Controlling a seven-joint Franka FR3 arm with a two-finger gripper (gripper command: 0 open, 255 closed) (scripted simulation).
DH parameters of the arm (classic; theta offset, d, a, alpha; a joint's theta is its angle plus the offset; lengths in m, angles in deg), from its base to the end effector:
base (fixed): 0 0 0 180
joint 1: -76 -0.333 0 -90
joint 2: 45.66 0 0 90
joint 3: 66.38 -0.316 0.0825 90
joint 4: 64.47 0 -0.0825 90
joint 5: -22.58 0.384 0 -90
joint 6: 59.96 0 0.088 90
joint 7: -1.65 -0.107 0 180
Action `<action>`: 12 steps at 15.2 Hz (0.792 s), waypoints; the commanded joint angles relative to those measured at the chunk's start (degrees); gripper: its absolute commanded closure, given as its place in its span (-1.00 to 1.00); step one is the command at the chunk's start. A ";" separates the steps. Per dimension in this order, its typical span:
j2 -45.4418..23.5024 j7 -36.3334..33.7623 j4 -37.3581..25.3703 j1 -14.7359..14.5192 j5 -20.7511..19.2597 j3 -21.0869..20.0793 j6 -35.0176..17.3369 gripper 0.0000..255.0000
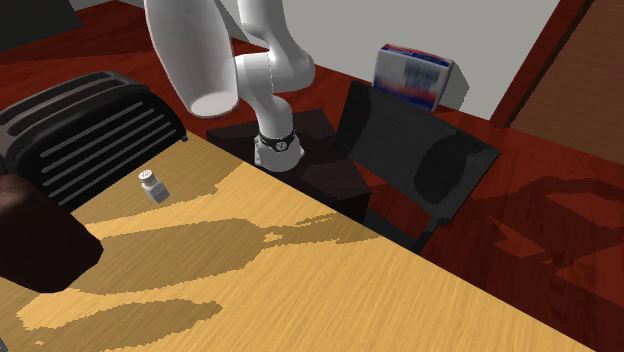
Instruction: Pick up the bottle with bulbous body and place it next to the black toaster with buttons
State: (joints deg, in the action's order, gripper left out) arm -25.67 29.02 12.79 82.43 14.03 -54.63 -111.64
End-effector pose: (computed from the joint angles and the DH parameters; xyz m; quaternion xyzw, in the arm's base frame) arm 0.2961 -0.1503 0.8166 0.9972 0.0448 -0.0594 0.0037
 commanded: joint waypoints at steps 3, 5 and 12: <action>3.98 5.36 3.05 1.06 -2.99 3.01 0.22 1.00; 5.40 8.30 3.62 1.52 -4.67 4.75 0.59 1.00; 8.66 19.30 3.41 2.60 -11.06 11.61 1.68 1.00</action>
State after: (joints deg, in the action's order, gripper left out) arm -17.53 46.35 16.31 84.87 4.11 -44.19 -110.14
